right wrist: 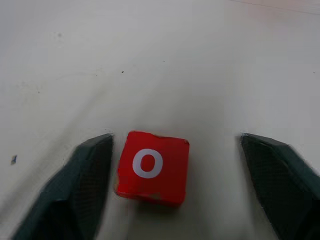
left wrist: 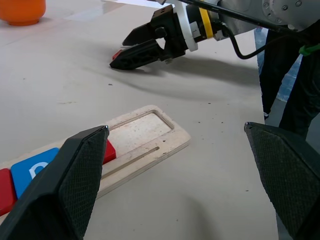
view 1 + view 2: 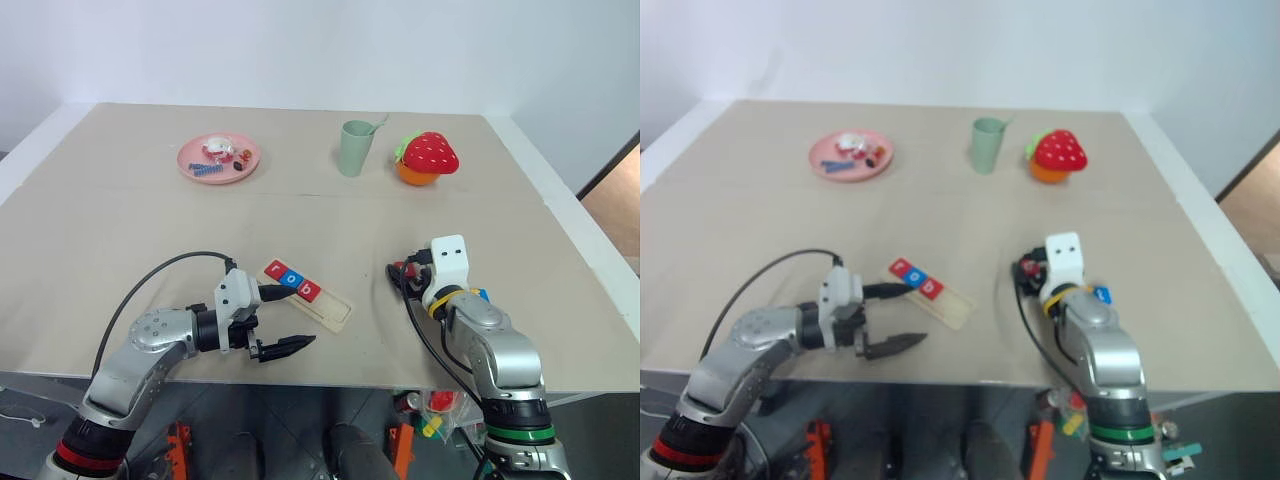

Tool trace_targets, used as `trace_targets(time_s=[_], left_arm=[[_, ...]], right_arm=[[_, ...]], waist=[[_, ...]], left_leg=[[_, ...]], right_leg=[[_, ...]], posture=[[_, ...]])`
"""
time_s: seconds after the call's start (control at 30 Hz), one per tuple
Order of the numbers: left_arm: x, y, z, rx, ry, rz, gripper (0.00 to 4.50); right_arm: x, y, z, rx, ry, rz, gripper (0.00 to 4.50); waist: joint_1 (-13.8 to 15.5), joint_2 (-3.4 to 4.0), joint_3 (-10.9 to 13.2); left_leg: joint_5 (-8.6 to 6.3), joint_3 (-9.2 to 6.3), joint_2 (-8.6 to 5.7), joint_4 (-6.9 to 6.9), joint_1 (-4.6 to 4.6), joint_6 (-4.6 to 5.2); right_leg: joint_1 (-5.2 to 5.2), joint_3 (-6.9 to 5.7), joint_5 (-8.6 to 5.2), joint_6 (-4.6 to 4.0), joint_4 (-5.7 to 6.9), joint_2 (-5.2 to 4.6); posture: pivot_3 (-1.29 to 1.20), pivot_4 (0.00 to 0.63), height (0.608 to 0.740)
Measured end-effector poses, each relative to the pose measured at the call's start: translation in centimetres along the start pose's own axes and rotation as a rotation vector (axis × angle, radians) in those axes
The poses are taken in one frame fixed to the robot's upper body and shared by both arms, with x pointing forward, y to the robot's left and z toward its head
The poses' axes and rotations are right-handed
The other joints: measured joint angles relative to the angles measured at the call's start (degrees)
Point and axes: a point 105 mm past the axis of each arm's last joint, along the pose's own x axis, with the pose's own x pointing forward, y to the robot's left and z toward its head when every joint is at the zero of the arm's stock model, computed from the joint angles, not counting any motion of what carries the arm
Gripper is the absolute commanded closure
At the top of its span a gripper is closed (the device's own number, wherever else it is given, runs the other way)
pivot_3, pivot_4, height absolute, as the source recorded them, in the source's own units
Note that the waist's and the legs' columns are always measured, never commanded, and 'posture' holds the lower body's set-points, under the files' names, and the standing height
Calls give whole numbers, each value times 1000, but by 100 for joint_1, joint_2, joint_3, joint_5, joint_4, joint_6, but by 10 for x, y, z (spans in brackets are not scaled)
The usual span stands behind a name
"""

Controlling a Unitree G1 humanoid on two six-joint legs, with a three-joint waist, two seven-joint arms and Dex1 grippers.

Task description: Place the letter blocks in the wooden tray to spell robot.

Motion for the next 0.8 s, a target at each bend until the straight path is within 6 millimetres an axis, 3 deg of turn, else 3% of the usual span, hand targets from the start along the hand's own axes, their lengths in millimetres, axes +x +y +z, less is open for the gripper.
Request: trace_targets(time_s=[0.17,0.4,0.53,0.8], left_arm=[[0,-1,-1,-3,3,-2,0],[1,-2,-2,-8,7,-11,0],[3,-3,-2,-11,11,-20,0],[1,-5,-3,-6,27,-41,0]], right_arm=[[2,14,0,56,-6,-58,3244],[3,32,5,182,26,-192,3254],[1,47,21,264,33,-292,3254],[-12,28,21,234,51,-481,3254]], waist=[[0,0,-1],[-21,1,-1],[-30,2,0],[-27,2,-2]], left_leg=[[1,1,0,0,2,-2],[2,-2,6,-2,0,-4],[4,-3,6,-10,-21,-6],[4,-5,0,-11,-66,-8]], right_leg=[[2,1,2,-1,0,-1],[-6,-1,3,-6,2,2],[-38,0,3,-8,5,1],[-76,3,4,-10,4,-17]], posture=[[0,150,740],[0,150,740],[0,150,740],[0,150,740]])
